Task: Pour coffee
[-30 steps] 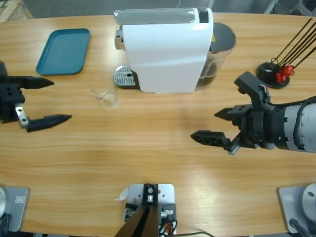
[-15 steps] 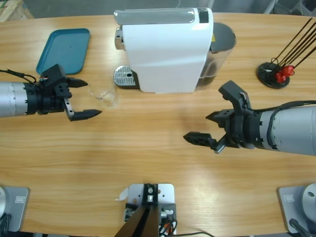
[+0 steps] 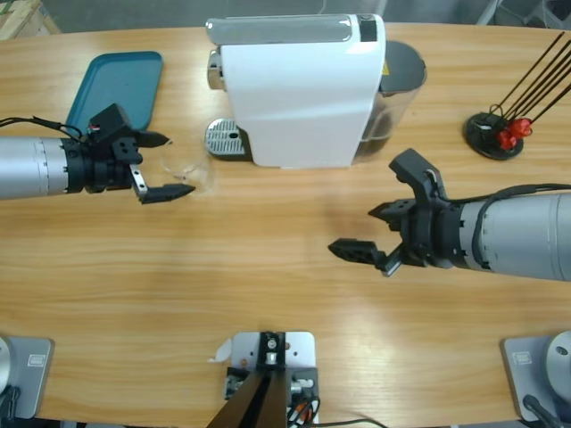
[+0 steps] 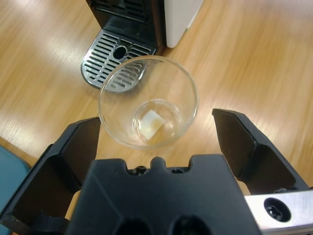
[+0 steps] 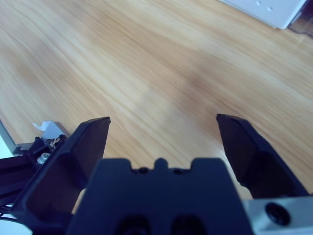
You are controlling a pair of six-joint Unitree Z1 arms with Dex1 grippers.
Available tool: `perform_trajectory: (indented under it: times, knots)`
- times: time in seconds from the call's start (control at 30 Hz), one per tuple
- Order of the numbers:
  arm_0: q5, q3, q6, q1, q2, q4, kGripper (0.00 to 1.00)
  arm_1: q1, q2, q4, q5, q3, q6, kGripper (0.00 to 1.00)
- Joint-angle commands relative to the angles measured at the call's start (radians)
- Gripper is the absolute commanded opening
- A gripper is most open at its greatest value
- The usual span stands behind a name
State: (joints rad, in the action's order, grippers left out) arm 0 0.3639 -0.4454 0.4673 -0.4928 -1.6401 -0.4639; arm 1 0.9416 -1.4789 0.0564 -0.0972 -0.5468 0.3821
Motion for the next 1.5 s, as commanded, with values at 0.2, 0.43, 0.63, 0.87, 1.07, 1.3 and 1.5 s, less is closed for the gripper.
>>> perform_trajectory:
  times: [0.2,0.43,0.63,0.87,1.07,1.3,1.5]
  knots:
    - [0.025,0.03,-0.055,0.01,-0.08,-0.091,0.982,0.003,-0.043,0.014,-0.001,0.024,-0.01,1.0]
    - [0.024,0.027,-0.083,0.014,-0.121,-0.137,0.991,0.003,-0.057,0.028,-0.007,0.03,-0.01,1.0]
    - [0.022,0.035,-0.147,0.03,-0.131,-0.15,0.527,0.003,-0.066,0.045,-0.01,0.03,-0.01,1.0]
    - [0.013,0.05,-0.139,0.03,-0.121,-0.165,0.0,0.003,-0.067,0.048,-0.013,0.03,-0.01,1.0]
    - [0.01,0.063,-0.125,0.03,-0.114,-0.19,0.0,0.003,-0.07,0.057,-0.015,0.036,-0.01,1.0]
    - [-0.002,0.012,-0.121,0.03,0.006,-0.136,0.0,0.003,-0.076,0.068,-0.015,0.037,-0.009,1.0]
    - [-0.001,-0.049,-0.119,0.032,0.047,-0.048,0.0,0.003,-0.1,0.085,-0.018,0.036,-0.009,1.0]
